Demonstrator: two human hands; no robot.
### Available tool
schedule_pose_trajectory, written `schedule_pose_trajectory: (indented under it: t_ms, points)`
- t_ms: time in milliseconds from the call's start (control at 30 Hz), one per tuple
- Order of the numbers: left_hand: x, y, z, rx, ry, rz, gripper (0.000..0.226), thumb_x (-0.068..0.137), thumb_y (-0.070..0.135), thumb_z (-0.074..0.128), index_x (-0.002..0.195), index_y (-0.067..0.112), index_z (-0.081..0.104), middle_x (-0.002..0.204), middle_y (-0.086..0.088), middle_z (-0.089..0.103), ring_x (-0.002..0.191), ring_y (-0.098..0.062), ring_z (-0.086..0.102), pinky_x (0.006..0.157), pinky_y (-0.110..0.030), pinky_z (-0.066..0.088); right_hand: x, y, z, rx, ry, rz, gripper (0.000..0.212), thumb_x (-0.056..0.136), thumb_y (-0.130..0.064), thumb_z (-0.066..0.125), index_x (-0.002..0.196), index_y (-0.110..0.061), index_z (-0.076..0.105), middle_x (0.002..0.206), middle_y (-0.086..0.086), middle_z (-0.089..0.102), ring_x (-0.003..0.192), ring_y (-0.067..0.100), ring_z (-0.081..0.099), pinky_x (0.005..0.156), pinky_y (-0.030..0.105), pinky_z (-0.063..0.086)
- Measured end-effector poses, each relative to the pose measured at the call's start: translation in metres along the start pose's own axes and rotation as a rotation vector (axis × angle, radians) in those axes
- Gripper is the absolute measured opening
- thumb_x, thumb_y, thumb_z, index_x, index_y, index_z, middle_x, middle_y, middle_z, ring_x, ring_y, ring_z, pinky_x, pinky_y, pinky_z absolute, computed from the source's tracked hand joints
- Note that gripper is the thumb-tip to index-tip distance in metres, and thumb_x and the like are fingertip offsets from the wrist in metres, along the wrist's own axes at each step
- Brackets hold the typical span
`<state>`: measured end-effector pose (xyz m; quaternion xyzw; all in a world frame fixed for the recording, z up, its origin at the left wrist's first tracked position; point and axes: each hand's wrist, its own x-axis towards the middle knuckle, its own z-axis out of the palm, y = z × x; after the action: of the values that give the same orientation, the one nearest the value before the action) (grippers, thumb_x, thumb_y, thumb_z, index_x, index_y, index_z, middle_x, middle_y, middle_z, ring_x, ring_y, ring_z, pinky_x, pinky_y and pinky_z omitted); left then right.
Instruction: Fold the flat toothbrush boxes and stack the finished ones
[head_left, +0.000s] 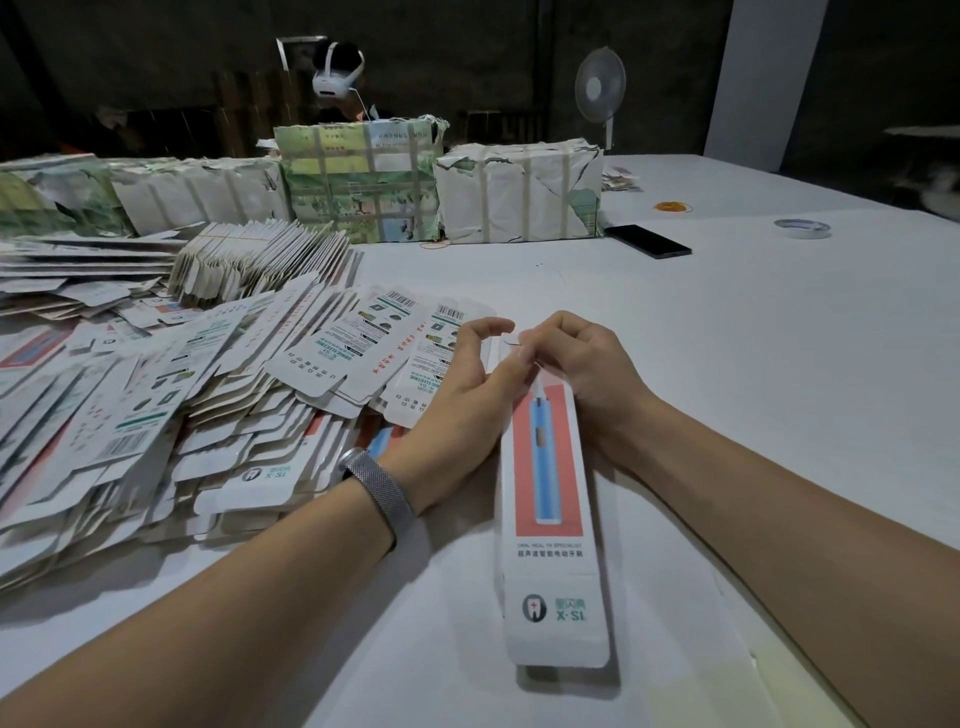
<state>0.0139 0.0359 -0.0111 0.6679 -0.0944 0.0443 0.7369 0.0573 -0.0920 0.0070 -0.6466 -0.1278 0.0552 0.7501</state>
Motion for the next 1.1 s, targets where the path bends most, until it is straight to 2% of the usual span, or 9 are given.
schedule_pose_trajectory:
  t_ms: [133,233,333,467,567,700,800,900,1100]
  points:
    - [0.0002,0.0004,-0.0027,-0.006,-0.035,-0.016,0.016,0.105,0.031,0.051,0.117,0.034,0.041,0.07,0.002,0.071,0.06,-0.014,0.07,0.055,-0.022,0.054,-0.0008,-0.0002,0.0006,-0.008,-0.023,-0.004,0.031,0.088,-0.008,0.061,0.06,-0.02,0.065,0.062,0.003,0.059,0.056,0.021,0.058,0.063,0.03,0.051]
    - [0.0003,0.0003,-0.0024,-0.041,-0.066,-0.018,0.019,0.104,0.029,0.053,0.118,0.034,0.041,0.074,0.001,0.072,0.062,-0.014,0.07,0.057,-0.023,0.055,-0.0019,-0.0044,-0.0005,-0.014,-0.019,0.038,0.031,0.09,-0.009,0.059,0.06,-0.015,0.06,0.059,0.004,0.056,0.052,0.02,0.056,0.057,0.028,0.051]
    - [0.0007,0.0002,-0.0017,-0.077,-0.087,-0.019,0.03,0.093,0.034,0.058,0.118,0.034,0.042,0.082,-0.004,0.07,0.068,-0.014,0.071,0.061,-0.024,0.056,-0.0023,-0.0072,-0.0009,-0.013,-0.021,0.088,0.022,0.089,-0.013,0.058,0.067,-0.011,0.058,0.062,0.008,0.056,0.057,0.026,0.056,0.064,0.035,0.049]
    - [0.0003,0.0015,-0.0039,-0.075,-0.123,-0.027,0.024,0.104,0.026,0.054,0.122,0.033,0.039,0.087,-0.006,0.072,0.072,-0.018,0.071,0.064,-0.027,0.058,-0.0018,-0.0066,0.0005,-0.008,-0.006,0.098,0.02,0.091,-0.015,0.057,0.072,-0.009,0.059,0.064,0.009,0.058,0.06,0.029,0.056,0.071,0.042,0.048]
    - [-0.0004,0.0034,-0.0036,-0.068,-0.129,-0.022,0.025,0.104,0.023,0.051,0.124,0.031,0.038,0.091,-0.009,0.071,0.075,-0.018,0.071,0.068,-0.027,0.058,-0.001,-0.0059,0.0007,-0.011,0.007,0.091,0.016,0.09,-0.018,0.056,0.077,-0.009,0.061,0.067,0.011,0.059,0.063,0.031,0.057,0.072,0.044,0.048]
    - [-0.001,0.0037,-0.0041,-0.034,-0.149,-0.016,0.026,0.104,0.022,0.051,0.125,0.031,0.038,0.083,-0.001,0.073,0.073,-0.009,0.071,0.066,-0.02,0.056,-0.0003,-0.0062,-0.001,-0.015,0.019,0.072,0.023,0.091,-0.015,0.056,0.069,-0.012,0.057,0.062,0.007,0.056,0.06,0.027,0.056,0.064,0.036,0.05]
    - [-0.0004,0.0018,-0.0041,-0.013,-0.132,0.002,0.024,0.104,0.027,0.054,0.122,0.033,0.04,0.083,0.001,0.073,0.072,-0.012,0.071,0.067,-0.024,0.056,-0.0003,-0.0061,-0.0016,-0.022,0.019,0.008,0.027,0.092,-0.009,0.055,0.065,-0.012,0.055,0.061,0.005,0.055,0.058,0.022,0.054,0.056,0.026,0.049]
    - [-0.0002,0.0004,-0.0026,0.022,-0.101,0.021,0.031,0.094,0.04,0.058,0.12,0.035,0.042,0.089,-0.005,0.071,0.077,-0.016,0.069,0.071,-0.028,0.056,-0.0002,-0.0042,-0.0021,-0.003,0.005,-0.019,0.027,0.093,-0.006,0.053,0.067,-0.012,0.056,0.061,0.004,0.054,0.055,0.019,0.053,0.057,0.027,0.046]
    - [0.001,-0.0039,-0.0066,0.064,-0.099,0.026,0.025,0.091,0.045,0.056,0.113,0.04,0.045,0.089,-0.006,0.07,0.076,-0.018,0.068,0.071,-0.032,0.055,0.0002,-0.002,-0.0048,-0.023,-0.007,-0.038,0.032,0.093,-0.009,0.051,0.063,-0.015,0.058,0.06,0.002,0.057,0.054,0.018,0.057,0.057,0.028,0.048]
